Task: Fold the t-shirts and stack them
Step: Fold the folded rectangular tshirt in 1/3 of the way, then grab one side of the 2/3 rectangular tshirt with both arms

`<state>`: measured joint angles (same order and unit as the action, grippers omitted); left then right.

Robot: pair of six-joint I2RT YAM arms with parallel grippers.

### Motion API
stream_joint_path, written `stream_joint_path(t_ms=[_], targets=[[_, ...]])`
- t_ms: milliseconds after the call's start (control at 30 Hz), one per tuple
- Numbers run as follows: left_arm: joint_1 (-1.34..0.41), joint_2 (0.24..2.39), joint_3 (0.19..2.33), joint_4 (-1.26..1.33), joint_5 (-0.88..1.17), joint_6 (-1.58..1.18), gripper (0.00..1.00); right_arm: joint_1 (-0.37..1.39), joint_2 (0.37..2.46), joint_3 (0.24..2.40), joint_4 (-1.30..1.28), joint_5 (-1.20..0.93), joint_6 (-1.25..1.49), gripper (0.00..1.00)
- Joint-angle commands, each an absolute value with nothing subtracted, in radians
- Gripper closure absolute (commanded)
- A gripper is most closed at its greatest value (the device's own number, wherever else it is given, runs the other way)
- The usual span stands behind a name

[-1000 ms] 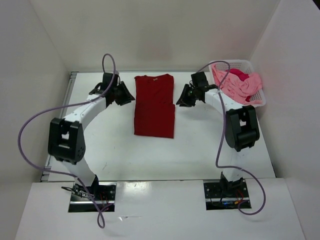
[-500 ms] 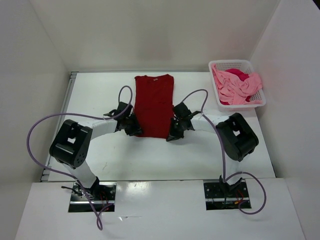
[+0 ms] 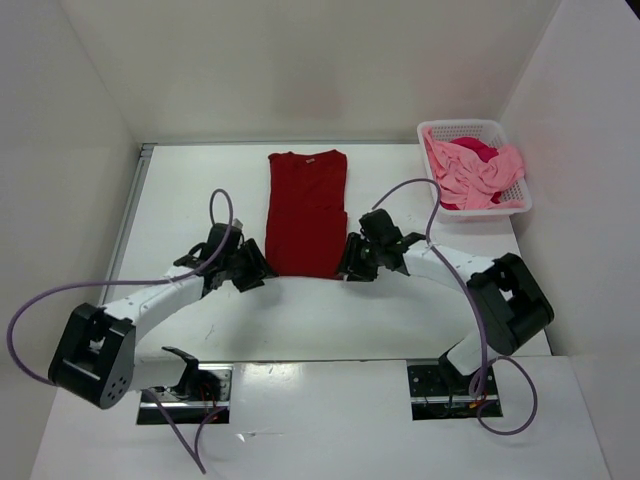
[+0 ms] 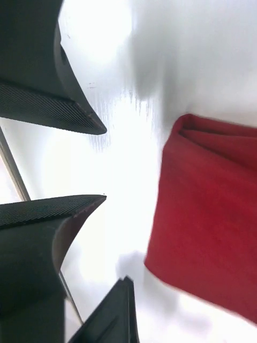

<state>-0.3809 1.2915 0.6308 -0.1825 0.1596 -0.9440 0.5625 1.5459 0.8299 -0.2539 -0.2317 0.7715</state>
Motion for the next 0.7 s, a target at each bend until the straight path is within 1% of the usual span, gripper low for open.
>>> stream_joint_path(t_ms=[0, 167, 200, 233, 300, 333, 433, 600, 633, 667], targets=[[-0.339, 1.252, 0.615, -0.200, 0.118, -0.973, 0.43, 0.552, 1.561, 0.821, -0.221, -0.219, 0.784, 0.50], [-0.330, 1.393, 0.669, -0.155, 0.100, -0.945, 0.42, 0.543, 1.650, 0.850, -0.183, -0.219, 0.765, 0.49], [-0.330, 1.416, 0.681, -0.141, 0.100, -0.936, 0.42, 0.543, 1.660, 0.850, -0.183, -0.219, 0.765, 0.50], [-0.330, 1.463, 0.695, -0.141, 0.088, -0.924, 0.43, 0.543, 1.670, 0.859, -0.183, -0.219, 0.765, 0.55], [-0.319, 1.506, 0.727, -0.141, 0.074, -0.914, 0.45, 0.534, 1.684, 0.859, -0.160, -0.209, 0.765, 0.58], [-0.307, 1.540, 0.727, -0.129, 0.074, -0.914, 0.49, 0.534, 1.684, 0.859, -0.160, -0.209, 0.765, 0.62], [-0.307, 1.572, 0.736, -0.106, 0.074, -0.914, 0.53, 0.534, 1.695, 0.850, -0.149, -0.209, 0.765, 0.66], [-0.298, 1.582, 0.746, -0.078, 0.061, -0.923, 0.54, 0.534, 1.695, 0.850, -0.140, -0.209, 0.765, 0.66], [-0.298, 1.592, 0.746, -0.078, 0.061, -0.923, 0.54, 0.534, 1.695, 0.850, -0.140, -0.209, 0.765, 0.65], [-0.298, 1.592, 0.755, -0.069, 0.061, -0.923, 0.58, 0.534, 1.695, 0.859, -0.140, -0.198, 0.765, 0.65]])
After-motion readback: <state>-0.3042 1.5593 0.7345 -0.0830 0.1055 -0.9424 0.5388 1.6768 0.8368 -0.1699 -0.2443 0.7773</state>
